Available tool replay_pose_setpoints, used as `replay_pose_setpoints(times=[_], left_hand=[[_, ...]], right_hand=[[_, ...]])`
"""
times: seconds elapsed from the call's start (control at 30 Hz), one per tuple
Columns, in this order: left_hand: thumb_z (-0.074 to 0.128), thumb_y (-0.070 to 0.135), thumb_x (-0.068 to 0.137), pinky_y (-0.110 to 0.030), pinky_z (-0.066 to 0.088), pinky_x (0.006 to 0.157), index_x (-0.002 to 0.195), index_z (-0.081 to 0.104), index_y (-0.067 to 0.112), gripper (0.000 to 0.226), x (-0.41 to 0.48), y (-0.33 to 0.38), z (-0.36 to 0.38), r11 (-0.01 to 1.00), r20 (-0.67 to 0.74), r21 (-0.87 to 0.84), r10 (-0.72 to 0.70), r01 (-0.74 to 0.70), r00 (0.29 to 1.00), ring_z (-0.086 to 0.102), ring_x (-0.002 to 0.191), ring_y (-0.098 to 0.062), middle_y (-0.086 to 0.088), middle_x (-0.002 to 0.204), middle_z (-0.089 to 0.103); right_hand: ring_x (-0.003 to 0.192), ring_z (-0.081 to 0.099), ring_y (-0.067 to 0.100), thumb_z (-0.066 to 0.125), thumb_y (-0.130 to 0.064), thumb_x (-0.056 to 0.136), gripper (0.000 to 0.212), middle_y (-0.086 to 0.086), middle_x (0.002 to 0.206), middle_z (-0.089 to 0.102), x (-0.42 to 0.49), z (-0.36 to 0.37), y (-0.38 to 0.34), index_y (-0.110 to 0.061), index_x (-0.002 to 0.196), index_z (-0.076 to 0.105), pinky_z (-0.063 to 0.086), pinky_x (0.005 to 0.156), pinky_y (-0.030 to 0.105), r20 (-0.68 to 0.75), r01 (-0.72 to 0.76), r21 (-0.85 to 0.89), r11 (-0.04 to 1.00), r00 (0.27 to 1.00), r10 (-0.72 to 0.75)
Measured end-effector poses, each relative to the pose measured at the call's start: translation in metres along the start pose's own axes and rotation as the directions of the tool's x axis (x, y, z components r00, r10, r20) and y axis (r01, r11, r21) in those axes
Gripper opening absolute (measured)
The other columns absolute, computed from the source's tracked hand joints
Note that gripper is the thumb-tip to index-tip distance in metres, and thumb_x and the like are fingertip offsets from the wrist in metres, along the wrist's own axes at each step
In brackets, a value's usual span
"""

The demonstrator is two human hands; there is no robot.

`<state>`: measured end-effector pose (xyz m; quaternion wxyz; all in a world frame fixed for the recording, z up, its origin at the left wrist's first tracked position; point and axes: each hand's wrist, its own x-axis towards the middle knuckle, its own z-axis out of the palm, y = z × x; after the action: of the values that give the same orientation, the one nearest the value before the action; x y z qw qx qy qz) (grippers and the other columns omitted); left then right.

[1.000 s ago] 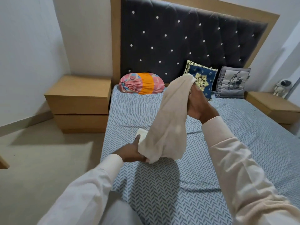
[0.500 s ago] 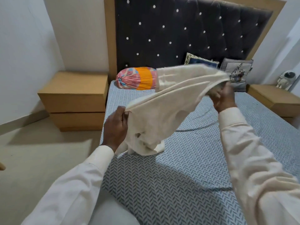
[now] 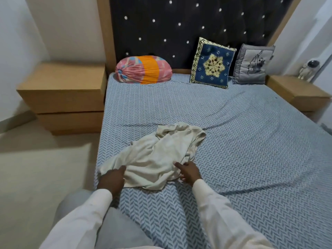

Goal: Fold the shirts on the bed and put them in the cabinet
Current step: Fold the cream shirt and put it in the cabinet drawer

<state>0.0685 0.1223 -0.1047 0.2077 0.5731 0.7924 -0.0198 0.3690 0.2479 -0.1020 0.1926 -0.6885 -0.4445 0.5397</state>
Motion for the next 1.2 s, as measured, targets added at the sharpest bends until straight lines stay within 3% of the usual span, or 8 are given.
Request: replay_pose_setpoints(times=[0.2, 0.27, 0.37, 0.53, 0.67, 0.8, 1.1, 1.2], left_hand=[[0.061, 0.031, 0.086, -0.045, 0.045, 0.094, 0.125, 0.053, 0.024, 0.04, 0.004, -0.014, -0.003, 0.991, -0.163, -0.137, -0.015, -0.007, 0.987, 0.047, 0.122, -0.035, -0.008, 0.131, 0.046], [0.067, 0.044, 0.079, -0.044, 0.04, 0.102, 0.148, 0.03, 0.027, 0.08, 0.006, -0.017, -0.005, 1.0, 0.038, 0.011, 0.01, -0.011, 0.999, 0.037, 0.136, -0.032, -0.008, 0.149, 0.034], [0.055, 0.028, 0.087, -0.039, 0.044, 0.094, 0.122, 0.054, 0.03, 0.035, 0.005, -0.016, -0.013, 0.994, -0.097, 0.107, 0.023, -0.013, 0.995, 0.052, 0.117, -0.03, -0.007, 0.122, 0.059], [0.05, 0.022, 0.095, -0.04, 0.045, 0.083, 0.096, 0.052, 0.026, 0.005, 0.022, -0.012, -0.047, 0.866, -0.329, -0.479, -0.028, -0.141, 0.944, 0.059, 0.103, -0.034, -0.009, 0.106, 0.062], [0.079, 0.044, 0.079, -0.034, 0.043, 0.097, 0.154, 0.015, 0.024, 0.1, 0.022, 0.006, -0.056, 0.864, 0.081, -0.501, 0.105, -0.051, 0.991, 0.052, 0.128, -0.031, -0.013, 0.146, 0.046], [0.08, 0.066, 0.063, -0.031, 0.042, 0.104, 0.158, -0.004, 0.029, 0.132, 0.012, 0.044, -0.028, 0.861, 0.13, -0.494, 0.214, -0.124, 0.968, 0.046, 0.135, -0.025, -0.004, 0.153, 0.041], [0.056, 0.02, 0.094, -0.037, 0.05, 0.089, 0.105, 0.064, 0.015, 0.015, 0.017, 0.096, -0.036, 0.612, -0.153, -0.769, 0.104, -0.184, 0.983, 0.062, 0.098, -0.024, -0.01, 0.105, 0.066], [0.055, 0.006, 0.094, -0.033, 0.047, 0.069, 0.095, 0.057, 0.01, 0.005, 0.004, 0.103, -0.065, 0.212, -0.025, -0.976, 0.151, -0.057, 0.988, 0.054, 0.07, -0.017, -0.008, 0.08, 0.056]], right_hand=[[0.074, 0.068, 0.034, 0.064, -0.02, 0.073, 0.017, 0.022, 0.091, 0.065, 0.007, 0.022, -0.013, -0.013, 0.089, 0.062, 0.06, 0.06, 0.056, 0.038, -0.013, -0.061, 0.998, 0.999, 0.015], [0.057, 0.059, 0.024, 0.062, -0.017, 0.091, 0.008, 0.015, 0.074, 0.062, -0.012, 0.015, -0.029, -0.009, 0.091, 0.059, 0.058, 0.054, 0.038, 0.192, -0.007, 0.053, 0.999, 0.981, -0.004], [0.059, 0.062, 0.016, 0.053, -0.032, 0.103, 0.021, 0.004, 0.074, 0.067, -0.034, -0.007, -0.061, -0.015, 0.095, 0.063, 0.052, 0.056, 0.03, 0.364, 0.035, 0.313, 0.949, 0.919, -0.154], [0.089, 0.071, 0.019, 0.057, -0.042, 0.095, 0.045, 0.011, 0.101, 0.072, -0.026, -0.076, -0.119, -0.005, 0.12, 0.062, 0.061, 0.081, 0.036, 0.232, 0.047, 0.787, 0.616, 0.901, -0.366], [0.083, 0.071, 0.015, 0.056, -0.032, 0.101, 0.027, 0.005, 0.085, 0.07, -0.03, -0.101, -0.141, -0.009, 0.092, 0.067, 0.061, 0.068, 0.028, 0.149, 0.027, 0.925, 0.378, 0.891, -0.43], [0.098, 0.068, 0.019, 0.054, -0.031, 0.101, 0.029, 0.009, 0.1, 0.069, -0.048, -0.076, -0.136, -0.005, 0.105, 0.067, 0.061, 0.076, 0.031, 0.293, -0.021, 0.863, 0.505, 0.835, -0.466], [0.09, 0.067, 0.022, 0.076, -0.028, 0.088, 0.039, 0.01, 0.096, 0.057, -0.084, -0.053, -0.17, -0.007, 0.114, 0.056, 0.061, 0.062, 0.033, 0.47, -0.078, 0.841, 0.535, 0.594, -0.652], [0.088, 0.072, 0.021, 0.078, -0.032, 0.086, 0.041, 0.008, 0.092, 0.071, -0.099, -0.068, -0.191, -0.007, 0.114, 0.062, 0.061, 0.061, 0.03, 0.451, -0.014, 0.855, 0.518, 0.515, -0.729]])
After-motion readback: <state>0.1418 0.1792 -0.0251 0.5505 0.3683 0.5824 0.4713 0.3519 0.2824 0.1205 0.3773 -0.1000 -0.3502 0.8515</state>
